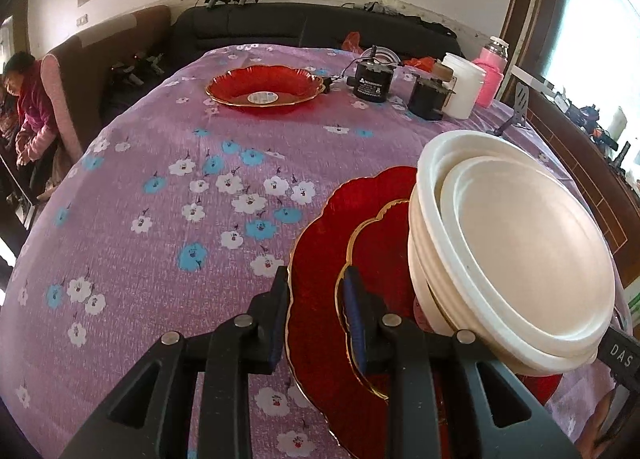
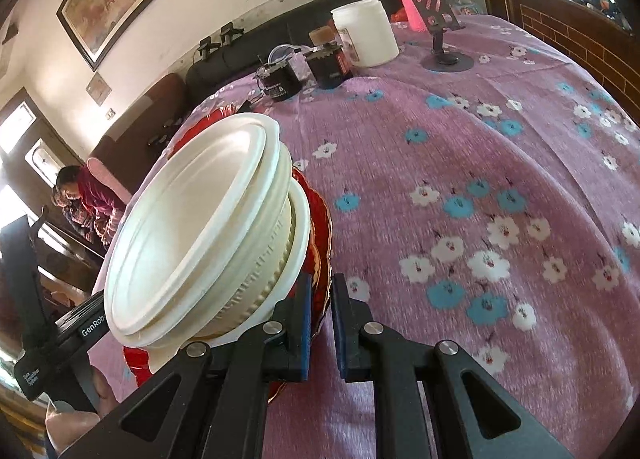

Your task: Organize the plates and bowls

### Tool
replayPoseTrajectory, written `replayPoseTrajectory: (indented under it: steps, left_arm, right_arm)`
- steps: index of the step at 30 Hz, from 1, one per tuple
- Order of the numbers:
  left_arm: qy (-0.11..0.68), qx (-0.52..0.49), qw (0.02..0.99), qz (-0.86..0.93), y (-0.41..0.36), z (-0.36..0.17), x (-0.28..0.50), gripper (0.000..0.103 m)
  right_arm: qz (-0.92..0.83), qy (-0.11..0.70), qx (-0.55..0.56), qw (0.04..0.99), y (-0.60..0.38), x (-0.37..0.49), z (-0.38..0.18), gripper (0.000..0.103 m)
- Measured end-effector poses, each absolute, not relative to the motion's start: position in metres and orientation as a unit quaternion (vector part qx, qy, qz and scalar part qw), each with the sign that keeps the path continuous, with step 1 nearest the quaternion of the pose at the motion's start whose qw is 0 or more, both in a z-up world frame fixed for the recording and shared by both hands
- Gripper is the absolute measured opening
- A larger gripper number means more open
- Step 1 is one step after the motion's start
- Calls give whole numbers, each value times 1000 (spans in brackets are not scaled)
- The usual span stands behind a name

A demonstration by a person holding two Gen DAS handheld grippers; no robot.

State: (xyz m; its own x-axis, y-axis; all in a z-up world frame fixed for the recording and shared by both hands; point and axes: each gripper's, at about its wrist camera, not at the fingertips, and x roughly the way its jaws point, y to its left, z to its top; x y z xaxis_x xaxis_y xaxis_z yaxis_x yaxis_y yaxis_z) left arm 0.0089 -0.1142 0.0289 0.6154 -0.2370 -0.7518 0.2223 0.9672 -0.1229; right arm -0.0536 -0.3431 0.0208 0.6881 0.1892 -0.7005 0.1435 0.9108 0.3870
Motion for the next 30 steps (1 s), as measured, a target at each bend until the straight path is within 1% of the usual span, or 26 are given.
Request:
replayPoseTrajectory:
  steps: [2, 4, 5, 7, 11, 13, 19, 22, 24, 30]
  left_arm:
    - [422, -11, 897, -133, -113, 27, 8, 25]
    - [425, -15, 895, -137, -112, 24, 5, 28]
    - [425, -15, 894, -139, -111, 23, 2, 30]
    - [422, -10, 896, -138, -110, 21, -5, 39]
    - [417, -12, 898, -140, -105, 20, -17, 43]
    - [411, -7, 901, -136, -102, 22, -24, 50]
    - [389, 2, 912, -128, -98, 28, -40, 57]
    - [372, 16, 920, -124, -99, 32, -50, 63]
    - [364, 22, 923, -125, -100, 34, -56, 64]
    - [343, 39, 930, -121, -102, 38, -72, 65]
  right_arm:
    - [17, 394, 219, 892, -345, -54, 20, 11]
    - [21, 395, 224, 891, -346, -56, 19, 12]
    - [24, 397, 220, 891, -345, -57, 20, 13]
    - [25, 400, 223, 888, -345, -59, 20, 14]
    - [27, 399, 214, 891, -343, -67, 23, 15]
    - [27, 394, 213, 894, -343, -74, 25, 15]
    - [20, 378, 211, 901, -347, -94, 36, 16]
    - [20, 379, 212, 901, -348, -103, 35, 22]
    - [19, 381, 212, 900, -348, -108, 33, 28]
    - [19, 388, 207, 898, -339, -121, 24, 37]
